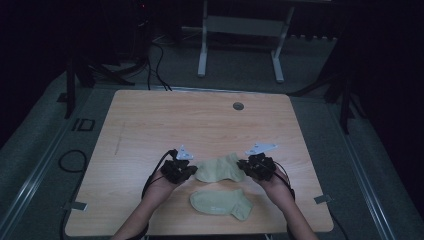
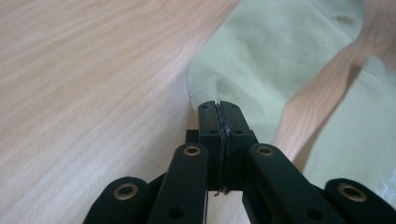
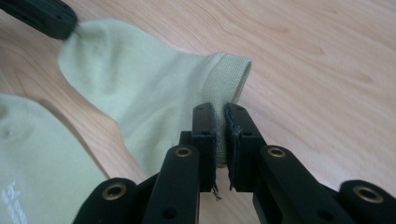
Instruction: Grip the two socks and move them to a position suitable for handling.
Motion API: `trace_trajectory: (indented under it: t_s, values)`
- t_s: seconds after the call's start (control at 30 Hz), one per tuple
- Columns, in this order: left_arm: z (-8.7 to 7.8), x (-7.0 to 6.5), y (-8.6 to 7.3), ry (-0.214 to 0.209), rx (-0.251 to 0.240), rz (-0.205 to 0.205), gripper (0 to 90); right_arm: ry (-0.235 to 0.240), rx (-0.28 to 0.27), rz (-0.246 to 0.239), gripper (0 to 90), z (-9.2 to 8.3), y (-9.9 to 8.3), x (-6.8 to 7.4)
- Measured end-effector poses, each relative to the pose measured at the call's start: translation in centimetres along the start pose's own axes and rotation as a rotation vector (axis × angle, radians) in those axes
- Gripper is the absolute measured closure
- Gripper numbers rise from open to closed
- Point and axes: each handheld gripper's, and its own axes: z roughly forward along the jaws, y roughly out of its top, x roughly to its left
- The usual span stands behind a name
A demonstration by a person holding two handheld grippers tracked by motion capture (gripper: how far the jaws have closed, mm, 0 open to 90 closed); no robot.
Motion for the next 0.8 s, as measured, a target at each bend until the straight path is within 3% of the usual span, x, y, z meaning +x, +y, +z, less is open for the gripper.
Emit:
trace_trajectory:
  t_s: [0.17, 0.33, 0.43, 0.5, 0.57, 0.63, 0.7, 0.8]
  values:
    - [0.3, 0.3, -0.5, -0.013, 0.019, -0.018, 88.8, 0.004, 0.037, 0.022, 82.8, 0.4, -1.6, -0.6]
    - [1.5, 0.1, -0.7, -0.001, 0.055, 0.004, 88.8, 0.002, 0.066, 0.040, 82.4, 1.5, -2.6, -0.9]
    - [1.9, 0.4, -0.8, -0.010, 0.066, -0.009, 88.5, 0.001, 0.080, 0.039, 81.1, 2.1, -2.8, -1.0]
    - [1.4, 0.7, -0.8, -0.006, 0.017, -0.031, 83.5, 0.004, 0.092, 0.047, 64.7, 2.3, -2.9, -1.1]
    - [0.5, 0.9, -0.7, 0.015, -0.051, -0.048, 72.6, 0.003, 0.078, 0.055, 62.2, 2.1, -2.8, -1.1]
    - [-0.2, 0.8, -0.4, 0.037, -0.066, -0.037, 67.5, -0.001, 0.058, 0.057, 61.0, 1.6, -2.5, -1.1]
    - [-0.4, 0.6, -0.2, 0.015, -0.084, -0.036, 67.1, -0.002, 0.038, 0.047, 63.9, 1.1, -2.0, -1.0]
    - [0.1, -0.3, 0.0, -0.030, -0.058, -0.002, 82.3, -0.013, 0.021, 0.001, 80.6, 0.9, -1.5, -0.1]
